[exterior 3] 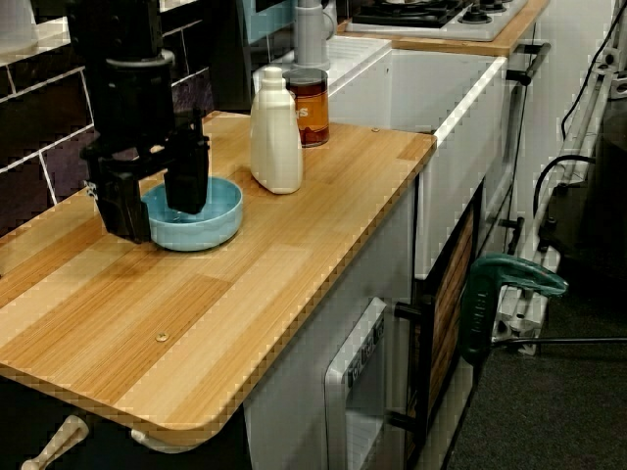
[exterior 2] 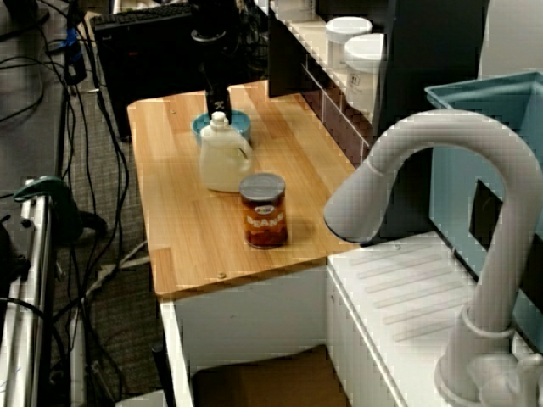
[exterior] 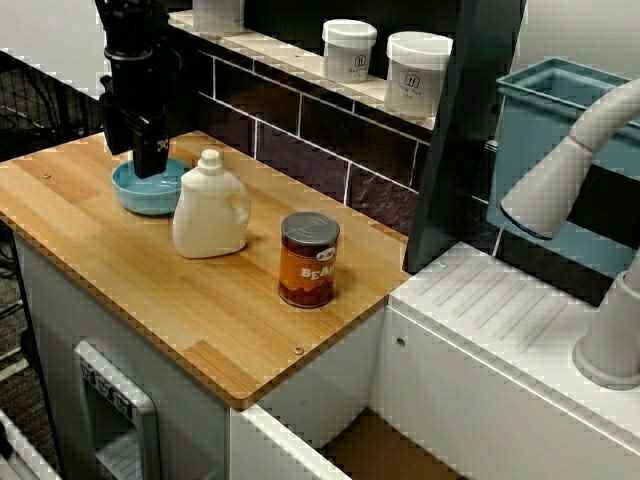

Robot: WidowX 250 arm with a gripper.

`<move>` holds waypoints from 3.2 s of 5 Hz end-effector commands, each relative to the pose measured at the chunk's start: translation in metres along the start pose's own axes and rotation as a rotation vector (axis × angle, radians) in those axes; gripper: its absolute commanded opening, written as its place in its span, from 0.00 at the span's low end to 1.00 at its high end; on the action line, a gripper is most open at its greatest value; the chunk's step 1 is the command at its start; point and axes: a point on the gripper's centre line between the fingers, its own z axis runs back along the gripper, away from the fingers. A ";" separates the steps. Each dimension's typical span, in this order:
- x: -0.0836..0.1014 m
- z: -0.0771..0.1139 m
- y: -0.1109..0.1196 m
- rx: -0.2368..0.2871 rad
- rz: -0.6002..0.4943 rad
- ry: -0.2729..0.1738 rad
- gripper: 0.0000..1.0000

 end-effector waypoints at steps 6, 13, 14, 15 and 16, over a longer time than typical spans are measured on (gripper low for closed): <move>-0.007 0.012 0.004 -0.014 0.006 -0.001 0.00; -0.004 0.113 0.004 -0.037 0.076 -0.171 0.00; -0.003 0.122 -0.003 -0.040 0.082 -0.174 0.00; 0.000 0.130 -0.013 -0.033 0.074 -0.174 0.00; 0.007 0.138 -0.034 -0.050 0.038 -0.152 0.00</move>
